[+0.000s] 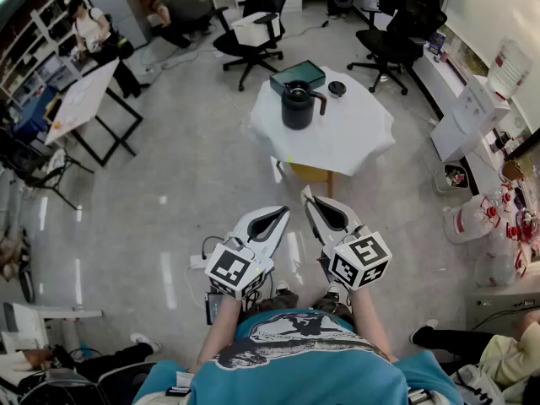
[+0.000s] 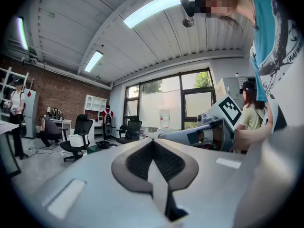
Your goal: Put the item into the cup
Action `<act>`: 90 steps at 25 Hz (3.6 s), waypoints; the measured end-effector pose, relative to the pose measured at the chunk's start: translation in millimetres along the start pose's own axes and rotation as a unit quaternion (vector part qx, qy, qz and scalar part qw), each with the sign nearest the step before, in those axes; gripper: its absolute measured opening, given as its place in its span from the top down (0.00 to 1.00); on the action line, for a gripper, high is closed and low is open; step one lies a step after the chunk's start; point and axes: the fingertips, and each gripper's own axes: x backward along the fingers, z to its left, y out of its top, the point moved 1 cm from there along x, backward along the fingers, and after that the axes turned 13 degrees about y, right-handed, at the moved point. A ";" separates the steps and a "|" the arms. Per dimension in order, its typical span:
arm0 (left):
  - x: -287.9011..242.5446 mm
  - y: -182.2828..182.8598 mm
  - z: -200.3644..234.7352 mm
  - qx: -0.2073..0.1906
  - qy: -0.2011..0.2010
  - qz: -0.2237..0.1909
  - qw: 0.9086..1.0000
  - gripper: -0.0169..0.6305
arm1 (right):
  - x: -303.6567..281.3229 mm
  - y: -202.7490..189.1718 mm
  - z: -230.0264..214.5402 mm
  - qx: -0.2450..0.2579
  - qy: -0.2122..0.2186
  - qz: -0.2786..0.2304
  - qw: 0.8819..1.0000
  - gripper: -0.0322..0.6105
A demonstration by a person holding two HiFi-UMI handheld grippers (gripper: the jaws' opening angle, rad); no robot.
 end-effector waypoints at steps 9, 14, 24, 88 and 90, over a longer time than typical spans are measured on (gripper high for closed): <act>-1.6 -1.0 4.7 0.002 -0.002 -0.005 1.000 0.97 | -4.6 -3.9 -4.0 -0.004 -0.007 0.002 1.000 0.91; 3.2 -1.6 6.5 0.003 -0.007 -0.003 1.000 0.97 | -7.8 -5.5 -3.2 -0.010 -0.020 0.001 1.000 0.91; 17.3 -6.3 10.8 0.006 -0.028 -0.002 1.000 0.97 | -8.7 -16.1 13.7 -0.012 -0.041 -0.001 0.999 0.91; -228.7 -0.7 47.1 0.027 0.171 0.048 0.984 0.97 | -45.1 44.2 -246.0 -0.068 0.129 0.053 0.988 0.91; -232.8 -2.7 49.8 0.027 0.166 0.050 0.984 0.97 | -48.0 43.7 -249.0 -0.068 0.126 0.053 0.988 0.91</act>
